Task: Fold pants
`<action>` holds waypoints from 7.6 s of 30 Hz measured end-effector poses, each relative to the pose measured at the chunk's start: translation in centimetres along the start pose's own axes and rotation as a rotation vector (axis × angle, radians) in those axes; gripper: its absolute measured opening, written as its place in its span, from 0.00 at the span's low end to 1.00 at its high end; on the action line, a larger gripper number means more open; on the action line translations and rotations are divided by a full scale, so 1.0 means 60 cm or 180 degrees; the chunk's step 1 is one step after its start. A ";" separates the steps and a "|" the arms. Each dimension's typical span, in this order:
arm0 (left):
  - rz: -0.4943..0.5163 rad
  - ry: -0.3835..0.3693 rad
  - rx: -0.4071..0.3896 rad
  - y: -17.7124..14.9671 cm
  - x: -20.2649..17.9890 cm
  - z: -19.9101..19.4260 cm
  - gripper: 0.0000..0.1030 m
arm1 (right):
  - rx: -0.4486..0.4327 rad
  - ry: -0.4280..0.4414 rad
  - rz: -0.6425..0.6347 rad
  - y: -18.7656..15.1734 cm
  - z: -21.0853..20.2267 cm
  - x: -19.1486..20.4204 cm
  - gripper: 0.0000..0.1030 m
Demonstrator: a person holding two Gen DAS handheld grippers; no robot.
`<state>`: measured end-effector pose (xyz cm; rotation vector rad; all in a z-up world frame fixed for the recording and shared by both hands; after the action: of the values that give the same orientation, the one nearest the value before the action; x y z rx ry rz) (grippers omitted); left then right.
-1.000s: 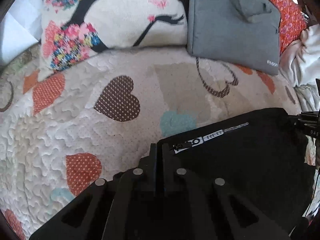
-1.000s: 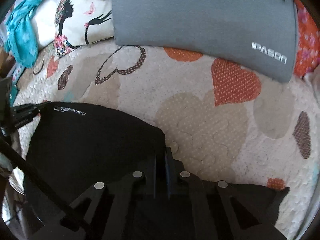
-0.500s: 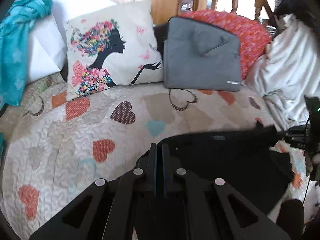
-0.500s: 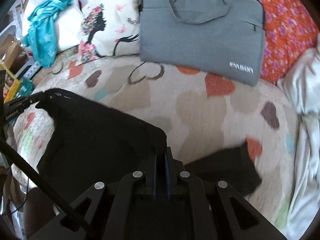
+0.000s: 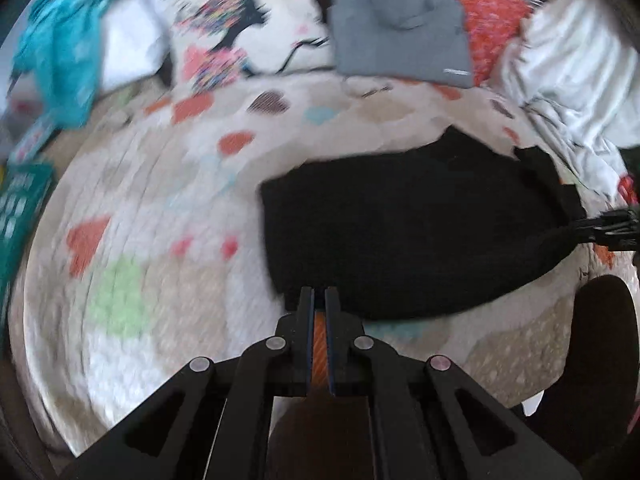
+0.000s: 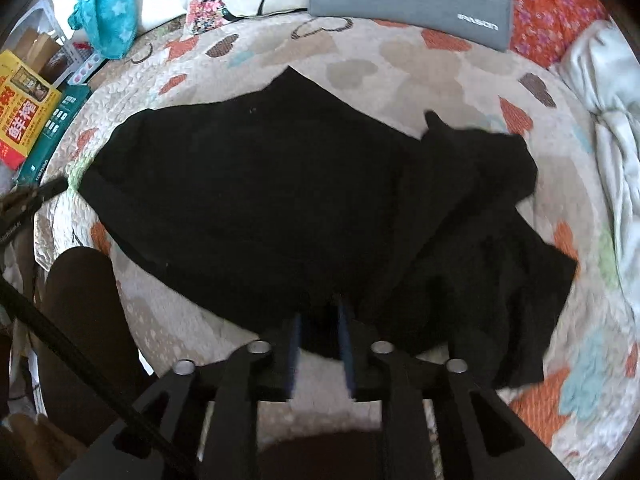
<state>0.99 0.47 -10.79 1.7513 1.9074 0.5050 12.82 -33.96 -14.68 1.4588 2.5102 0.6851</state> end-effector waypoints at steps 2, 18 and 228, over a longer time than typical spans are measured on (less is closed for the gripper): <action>-0.0192 0.0010 0.0012 -0.013 0.028 -0.012 0.05 | -0.0026 0.0078 0.0171 -0.009 -0.016 -0.017 0.40; -0.0300 -0.1142 -0.0206 0.099 -0.161 0.038 0.42 | -0.0530 -0.0271 0.1534 -0.033 -0.086 -0.235 0.57; -0.1024 -0.2152 -0.0312 0.142 -0.159 0.114 0.36 | -0.0764 0.1224 0.1092 0.116 -0.021 0.019 0.65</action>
<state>12.38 -8.56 -10.33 1.2861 1.5826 -0.1090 17.26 -30.45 -10.25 1.8253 2.3285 1.3922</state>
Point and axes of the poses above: each gripper's, at about its wrist camera, not at the fingertips, and z roughly the way its jaws point, x to its left, y to its top, the point moved 4 cm from there along z, roughly the way its jaws point, and after that the axes turned 6 degrees about -y, right-handed, at the moved point
